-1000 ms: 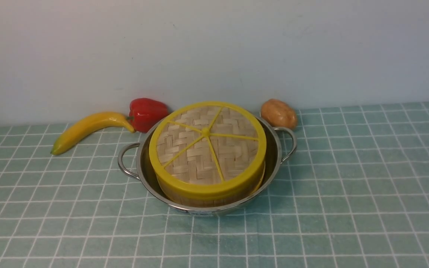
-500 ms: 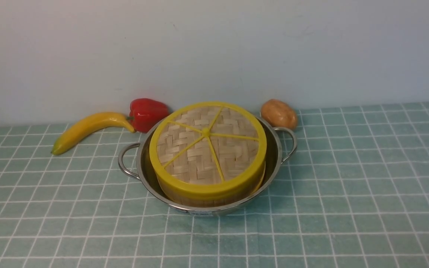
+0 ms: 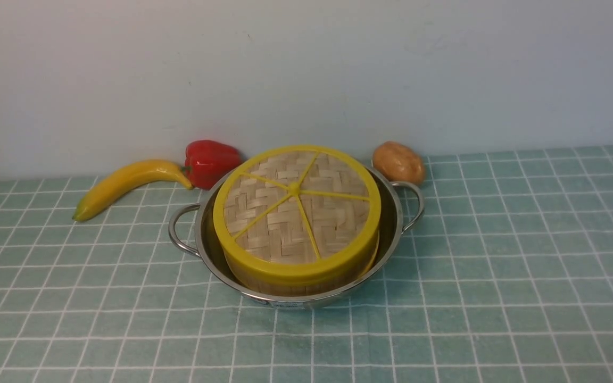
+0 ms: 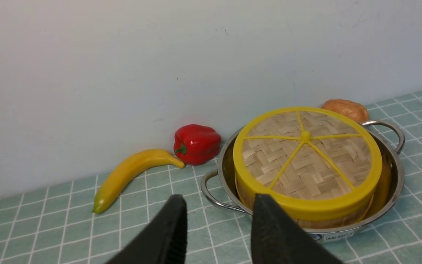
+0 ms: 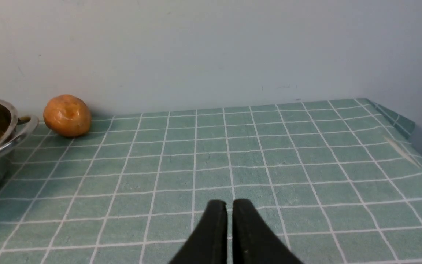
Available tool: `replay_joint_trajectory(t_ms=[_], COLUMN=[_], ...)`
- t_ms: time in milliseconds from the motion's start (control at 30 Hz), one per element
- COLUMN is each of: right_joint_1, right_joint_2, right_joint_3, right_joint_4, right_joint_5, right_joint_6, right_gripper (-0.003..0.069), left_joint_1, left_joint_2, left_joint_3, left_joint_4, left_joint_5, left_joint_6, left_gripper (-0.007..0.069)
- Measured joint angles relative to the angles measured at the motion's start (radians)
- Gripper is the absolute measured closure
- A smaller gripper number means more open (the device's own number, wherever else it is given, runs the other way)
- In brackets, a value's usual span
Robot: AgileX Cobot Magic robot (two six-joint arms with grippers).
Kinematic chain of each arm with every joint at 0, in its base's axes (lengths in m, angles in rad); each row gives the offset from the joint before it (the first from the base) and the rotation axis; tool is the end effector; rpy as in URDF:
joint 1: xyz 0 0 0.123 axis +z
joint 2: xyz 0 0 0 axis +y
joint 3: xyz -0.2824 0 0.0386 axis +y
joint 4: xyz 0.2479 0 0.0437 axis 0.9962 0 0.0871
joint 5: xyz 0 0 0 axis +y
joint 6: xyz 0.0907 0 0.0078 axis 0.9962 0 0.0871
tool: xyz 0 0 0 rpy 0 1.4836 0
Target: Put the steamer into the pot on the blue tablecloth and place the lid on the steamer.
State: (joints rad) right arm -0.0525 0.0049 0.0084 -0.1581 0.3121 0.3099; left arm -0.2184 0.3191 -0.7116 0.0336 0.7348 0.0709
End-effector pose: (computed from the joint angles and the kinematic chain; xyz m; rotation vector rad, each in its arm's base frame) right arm 0.0544 -0.0073 0.1821 0.2251 1.7911 0.0325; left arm 0.0437 -0.0076 0.3604 0.2700 1.8060 -0.0659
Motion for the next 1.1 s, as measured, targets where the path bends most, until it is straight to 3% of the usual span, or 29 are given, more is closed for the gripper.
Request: replay_joint_trajectory(t_ms=[267, 400, 600, 800, 1100], right_joint_1=[0.0, 0.0, 0.0, 0.0, 0.0], right_joint_2=[0.0, 0.0, 0.0, 0.0, 0.001], right_joint_3=[0.0, 0.0, 0.0, 0.0, 0.0], right_joint_4=[0.001, 0.001, 0.001, 0.001, 0.001], right_joint_5=[0.0, 0.0, 0.0, 0.0, 0.0], right_joint_6=[-0.001, -0.001, -0.001, -0.001, -0.001], right_gripper=[0.0588, 0.0576, 0.0559, 0.0547, 0.0526], left_joint_1=[0.003, 0.062, 0.18, 0.203, 0.203], left_joint_2=[-0.008, -0.079, -0.215, -0.271, -0.273], left_joint_3=[0.01, 0.077, 0.344, 0.654, 0.719], left_joint_4=[0.008, 0.024, 0.026, 0.043, 0.075], left_joint_5=[-0.012, -0.055, -0.252, -0.543, -0.658], left_joint_6=[0.015, 0.051, 0.055, 0.059, 0.062], left_gripper=[0.0382, 0.0382, 0.0382, 0.0382, 0.0382])
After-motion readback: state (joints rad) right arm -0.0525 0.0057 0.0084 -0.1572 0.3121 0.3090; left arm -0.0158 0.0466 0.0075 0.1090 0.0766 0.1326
